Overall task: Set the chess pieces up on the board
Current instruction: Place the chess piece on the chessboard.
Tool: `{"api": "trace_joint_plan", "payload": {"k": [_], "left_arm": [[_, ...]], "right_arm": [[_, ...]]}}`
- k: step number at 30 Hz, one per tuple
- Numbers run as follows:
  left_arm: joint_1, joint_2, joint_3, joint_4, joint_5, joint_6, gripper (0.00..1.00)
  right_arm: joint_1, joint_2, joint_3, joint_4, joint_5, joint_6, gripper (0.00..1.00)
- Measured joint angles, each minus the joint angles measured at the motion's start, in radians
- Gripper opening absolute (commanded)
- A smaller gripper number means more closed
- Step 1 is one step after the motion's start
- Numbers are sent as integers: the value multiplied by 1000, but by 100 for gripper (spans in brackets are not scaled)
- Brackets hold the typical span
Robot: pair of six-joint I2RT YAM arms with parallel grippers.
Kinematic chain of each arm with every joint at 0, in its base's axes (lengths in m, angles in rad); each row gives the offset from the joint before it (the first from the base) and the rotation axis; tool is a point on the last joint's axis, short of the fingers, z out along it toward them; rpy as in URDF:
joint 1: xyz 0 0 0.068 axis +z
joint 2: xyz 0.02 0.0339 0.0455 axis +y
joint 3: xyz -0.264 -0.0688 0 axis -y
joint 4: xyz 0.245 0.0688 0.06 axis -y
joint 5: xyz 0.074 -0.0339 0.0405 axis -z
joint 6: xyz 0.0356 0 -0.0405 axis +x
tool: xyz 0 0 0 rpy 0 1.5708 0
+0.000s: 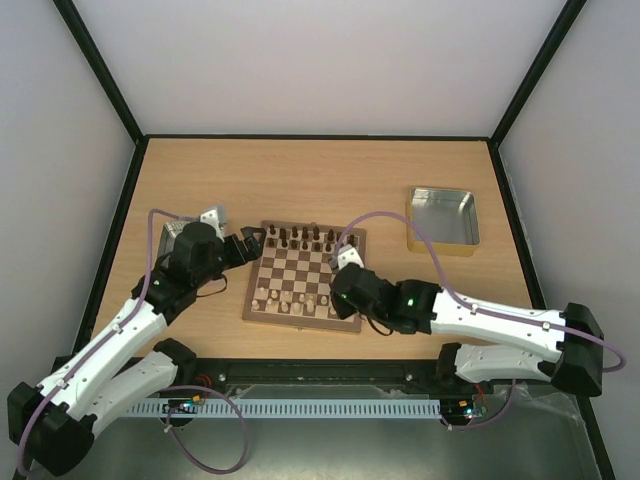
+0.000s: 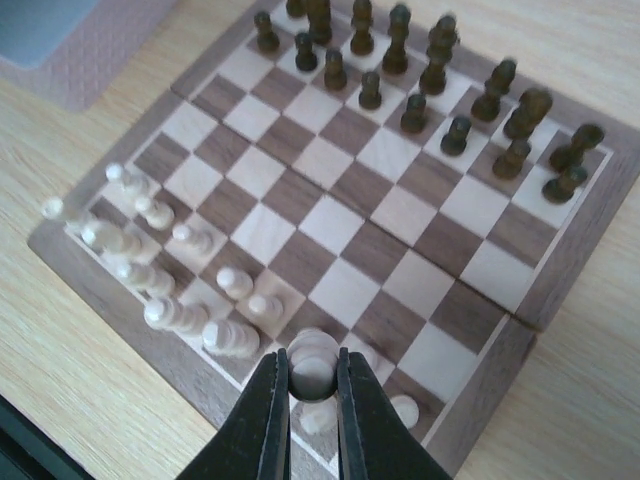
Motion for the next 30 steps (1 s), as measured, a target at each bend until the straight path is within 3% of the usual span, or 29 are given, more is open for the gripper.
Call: {"api": "trace_joint_plan", "payload": {"k": [11, 30], "left_arm": [[14, 13, -18, 5, 18, -33, 99], [14, 17, -18, 4, 23, -8, 99]], "right_arm": [[75, 24, -167, 150, 1, 24, 2], [129, 162, -172, 224, -24, 31, 2]]}}
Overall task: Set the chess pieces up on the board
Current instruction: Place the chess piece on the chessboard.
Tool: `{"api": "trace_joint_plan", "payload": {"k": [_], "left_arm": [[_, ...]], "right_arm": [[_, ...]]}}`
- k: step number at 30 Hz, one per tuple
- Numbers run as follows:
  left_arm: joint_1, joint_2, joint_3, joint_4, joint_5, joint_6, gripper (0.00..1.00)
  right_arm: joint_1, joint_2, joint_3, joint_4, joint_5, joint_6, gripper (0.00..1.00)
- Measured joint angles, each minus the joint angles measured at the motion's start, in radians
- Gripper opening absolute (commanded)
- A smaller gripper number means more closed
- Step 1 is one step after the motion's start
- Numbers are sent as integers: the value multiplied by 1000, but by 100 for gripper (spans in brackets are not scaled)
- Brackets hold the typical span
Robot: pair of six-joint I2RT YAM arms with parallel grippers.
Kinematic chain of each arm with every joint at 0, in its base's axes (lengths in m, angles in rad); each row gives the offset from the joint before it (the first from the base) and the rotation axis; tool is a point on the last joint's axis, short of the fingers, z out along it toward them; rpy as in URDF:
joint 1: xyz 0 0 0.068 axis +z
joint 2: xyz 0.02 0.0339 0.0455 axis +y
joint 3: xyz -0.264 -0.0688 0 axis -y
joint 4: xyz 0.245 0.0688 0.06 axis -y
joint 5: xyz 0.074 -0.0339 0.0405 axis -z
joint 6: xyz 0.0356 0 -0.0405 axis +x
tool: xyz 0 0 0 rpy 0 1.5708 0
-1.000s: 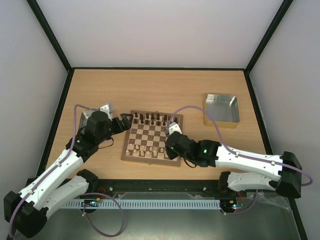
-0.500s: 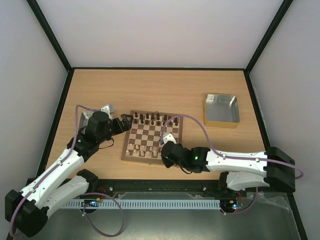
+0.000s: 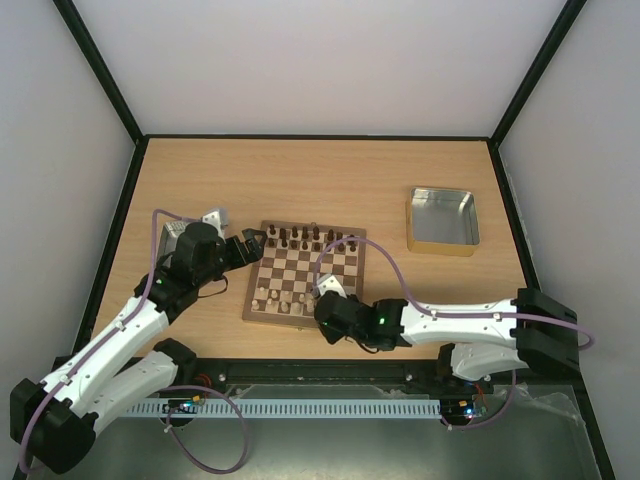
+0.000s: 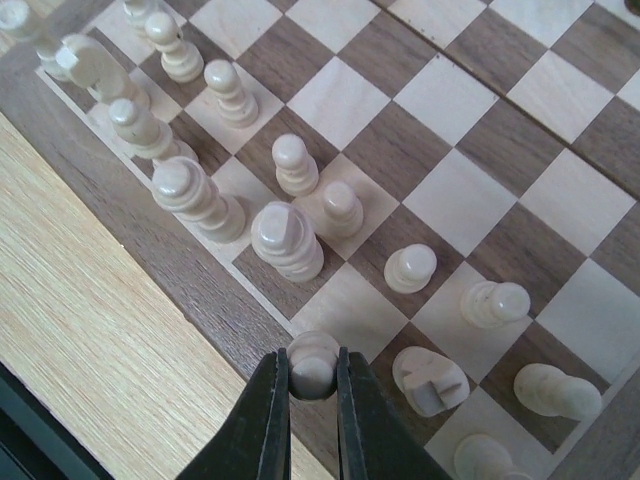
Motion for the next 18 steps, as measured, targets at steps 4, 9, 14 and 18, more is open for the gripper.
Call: {"api": "trace_joint_plan", "payload": {"k": [4, 9, 14, 18], "left_arm": [[0, 0, 0, 0, 1, 4, 99], [0, 0, 0, 0, 5, 5, 99], [0, 3, 0, 0, 7, 8, 100], [0, 11, 0, 0, 8, 9, 99]], "right_arm": [[7, 28, -1, 0, 8, 3, 4], [8, 50, -1, 2, 25, 3, 6], [8, 64, -1, 11, 36, 3, 9], [8, 72, -1, 29, 42, 0, 12]]}}
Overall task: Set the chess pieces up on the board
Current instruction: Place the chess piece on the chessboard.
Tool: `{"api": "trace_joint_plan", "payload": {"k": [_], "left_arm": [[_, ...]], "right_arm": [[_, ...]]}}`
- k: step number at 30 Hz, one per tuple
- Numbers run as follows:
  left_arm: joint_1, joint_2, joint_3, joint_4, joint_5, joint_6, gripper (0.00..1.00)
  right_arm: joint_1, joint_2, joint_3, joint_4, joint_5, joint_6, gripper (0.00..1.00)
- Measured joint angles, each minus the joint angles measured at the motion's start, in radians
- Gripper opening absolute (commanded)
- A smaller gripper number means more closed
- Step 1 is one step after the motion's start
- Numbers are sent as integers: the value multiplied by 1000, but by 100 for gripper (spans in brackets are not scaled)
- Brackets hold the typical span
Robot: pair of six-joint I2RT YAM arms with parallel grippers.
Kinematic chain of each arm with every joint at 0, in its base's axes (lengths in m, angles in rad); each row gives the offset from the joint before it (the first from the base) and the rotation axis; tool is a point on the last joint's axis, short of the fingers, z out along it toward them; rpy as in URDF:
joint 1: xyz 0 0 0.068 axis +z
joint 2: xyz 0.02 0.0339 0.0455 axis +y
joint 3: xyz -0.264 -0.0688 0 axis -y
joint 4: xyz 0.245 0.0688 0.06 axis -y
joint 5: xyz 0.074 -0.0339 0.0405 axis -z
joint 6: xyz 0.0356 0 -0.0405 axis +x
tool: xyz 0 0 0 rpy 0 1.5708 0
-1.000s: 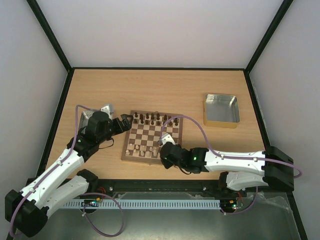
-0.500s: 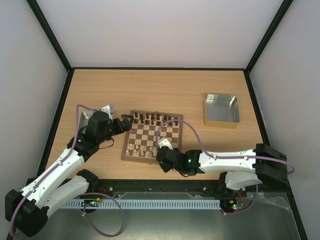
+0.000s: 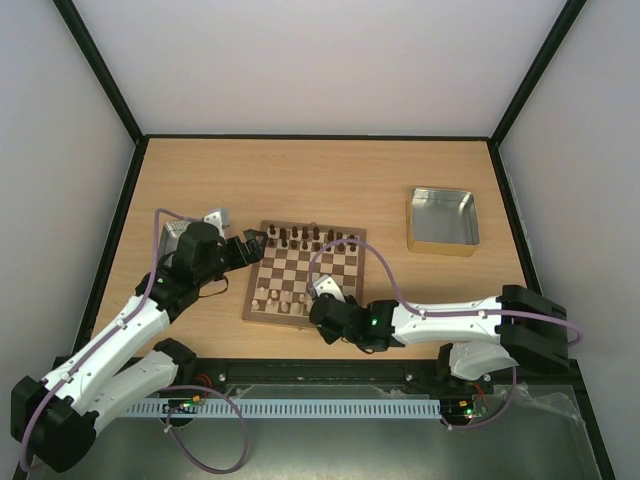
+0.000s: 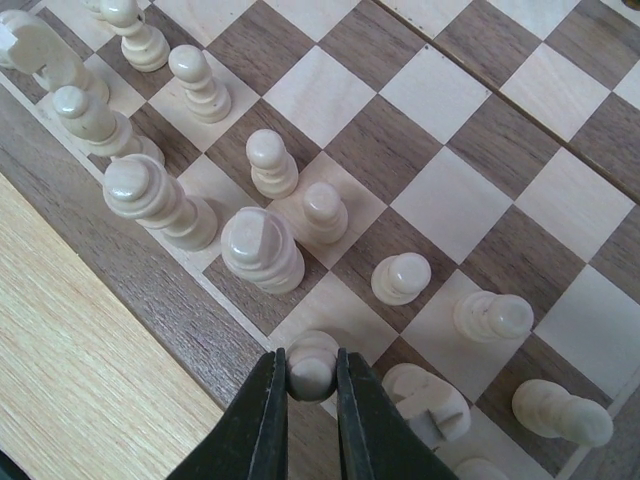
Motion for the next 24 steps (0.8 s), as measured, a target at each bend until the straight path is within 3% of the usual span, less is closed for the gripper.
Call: {"api": "trace_joint_plan", "payload": {"k": [4, 8, 16, 24], "left_arm": [[0, 0, 0, 0, 0, 0, 100], [0, -4, 0, -1, -1, 0, 100], [2, -26, 0, -2, -1, 0, 99], [2, -65, 1, -39, 3, -17, 99]], "right_arm": [[0, 11, 0, 9, 6, 0, 17], [0, 10, 0, 8, 5, 2, 28], [0, -24, 13, -10, 11, 5, 30], [0, -197, 62, -65, 92, 38, 44]]}}
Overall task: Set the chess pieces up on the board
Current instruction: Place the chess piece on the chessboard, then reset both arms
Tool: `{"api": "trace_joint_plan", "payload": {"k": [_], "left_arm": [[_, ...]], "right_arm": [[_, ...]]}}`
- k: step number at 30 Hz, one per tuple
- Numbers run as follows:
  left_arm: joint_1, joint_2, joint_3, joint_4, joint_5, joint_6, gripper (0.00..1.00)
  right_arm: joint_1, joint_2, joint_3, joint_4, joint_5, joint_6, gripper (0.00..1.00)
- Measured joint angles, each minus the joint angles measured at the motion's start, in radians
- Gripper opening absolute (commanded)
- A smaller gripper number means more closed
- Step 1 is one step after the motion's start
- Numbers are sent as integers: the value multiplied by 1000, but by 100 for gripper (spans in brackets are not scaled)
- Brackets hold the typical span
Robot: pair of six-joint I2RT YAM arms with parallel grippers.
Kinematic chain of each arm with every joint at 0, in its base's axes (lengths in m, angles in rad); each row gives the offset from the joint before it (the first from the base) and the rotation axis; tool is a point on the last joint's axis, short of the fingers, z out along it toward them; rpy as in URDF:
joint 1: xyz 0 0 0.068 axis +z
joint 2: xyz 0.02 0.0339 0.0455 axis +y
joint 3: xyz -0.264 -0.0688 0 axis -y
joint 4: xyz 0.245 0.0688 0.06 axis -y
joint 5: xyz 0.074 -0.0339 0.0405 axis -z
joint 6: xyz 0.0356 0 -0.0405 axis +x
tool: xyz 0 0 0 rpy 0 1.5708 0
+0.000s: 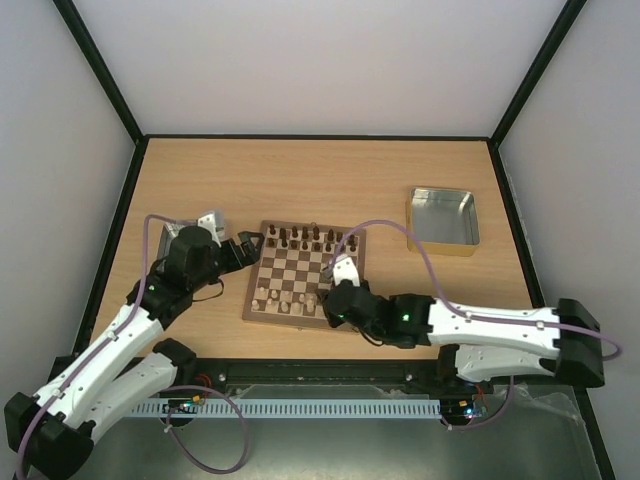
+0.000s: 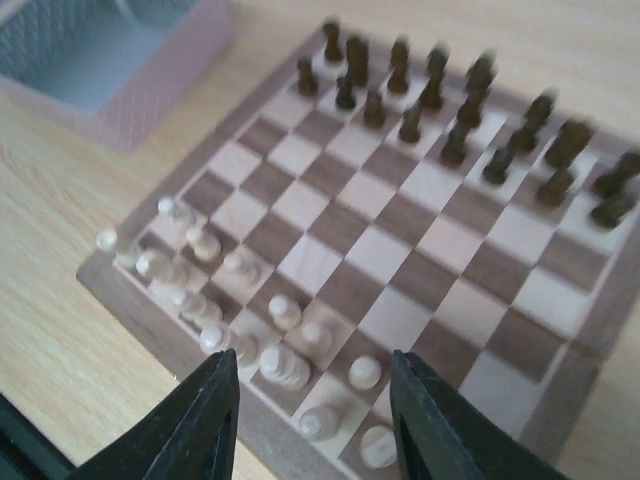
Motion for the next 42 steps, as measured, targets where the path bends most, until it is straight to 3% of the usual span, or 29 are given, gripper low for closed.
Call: {"api": "trace_joint_plan", "payload": {"k": [6, 12, 15, 17, 18, 35, 42], "left_arm": [[0, -95, 2, -60, 2, 21, 99], [0, -256, 31, -117, -39, 73, 99], [0, -330, 77, -145, -78, 101, 99], [0, -362, 114, -161, -103, 122, 99], [0, -377, 135, -169, -118, 134, 99], [0, -499, 279, -274, -274, 274, 100], [0, -533, 295, -285, -287, 283, 99]], "right_arm": [[-43, -140, 48, -94, 191, 22, 53], [-225, -272, 96, -206, 352, -3, 76], [-244, -331, 124, -234, 414, -31, 82], [-245, -357, 143, -244, 448, -43, 97], [-245, -370, 153, -246, 465, -51, 99], [-245, -703, 171, -275, 620, -95, 98], [-245, -769, 124, -256, 649, -95, 98]]}}
